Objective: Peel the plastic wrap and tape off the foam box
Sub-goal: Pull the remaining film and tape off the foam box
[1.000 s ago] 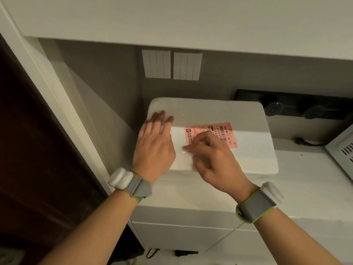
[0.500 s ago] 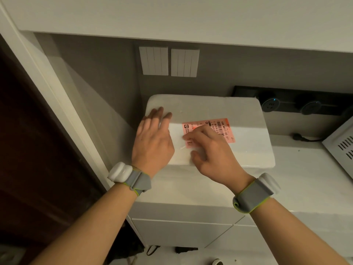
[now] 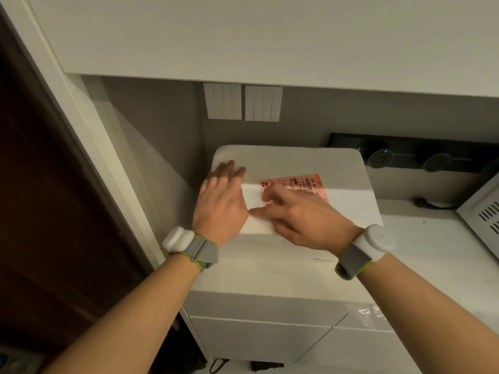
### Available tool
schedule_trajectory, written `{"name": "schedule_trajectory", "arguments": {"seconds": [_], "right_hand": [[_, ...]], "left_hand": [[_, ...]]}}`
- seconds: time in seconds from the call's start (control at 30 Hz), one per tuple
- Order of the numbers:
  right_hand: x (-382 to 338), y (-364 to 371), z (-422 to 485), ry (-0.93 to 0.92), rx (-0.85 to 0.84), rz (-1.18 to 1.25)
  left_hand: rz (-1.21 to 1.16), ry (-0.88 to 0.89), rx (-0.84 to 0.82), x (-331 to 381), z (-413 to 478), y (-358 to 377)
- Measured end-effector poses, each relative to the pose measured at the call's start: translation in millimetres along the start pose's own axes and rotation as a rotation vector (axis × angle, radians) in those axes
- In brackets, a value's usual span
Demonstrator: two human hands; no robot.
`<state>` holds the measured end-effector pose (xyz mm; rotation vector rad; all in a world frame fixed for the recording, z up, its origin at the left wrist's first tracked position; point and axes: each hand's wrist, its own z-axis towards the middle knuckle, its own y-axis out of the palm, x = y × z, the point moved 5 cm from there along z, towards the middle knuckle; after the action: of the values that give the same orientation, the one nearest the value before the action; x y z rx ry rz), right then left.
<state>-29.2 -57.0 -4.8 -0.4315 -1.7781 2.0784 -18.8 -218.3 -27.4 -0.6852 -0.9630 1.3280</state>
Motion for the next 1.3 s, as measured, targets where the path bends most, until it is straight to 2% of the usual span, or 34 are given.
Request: {"name": "schedule_trajectory", "arguments": {"seconds": [0.13,0.4,0.77,1.3], "right_hand": [[6,-6,5,-0.056,-0.001,0.013],[4,-11,23,-0.168,-0.063,-0.145],[6,-7,34,-0.194,-0.052,-0.221],[13,-4,15,-0.167,0.083,-0.344]], "left_hand": [[0.007,0.001,-0.005,-1,1,1],[0.013,-0.013,-0.038,-3,4,4],[-0.006,-0.027,-0.081,-7,15,9],[-0.016,-0.038,-0.148,-12,39,24]]}}
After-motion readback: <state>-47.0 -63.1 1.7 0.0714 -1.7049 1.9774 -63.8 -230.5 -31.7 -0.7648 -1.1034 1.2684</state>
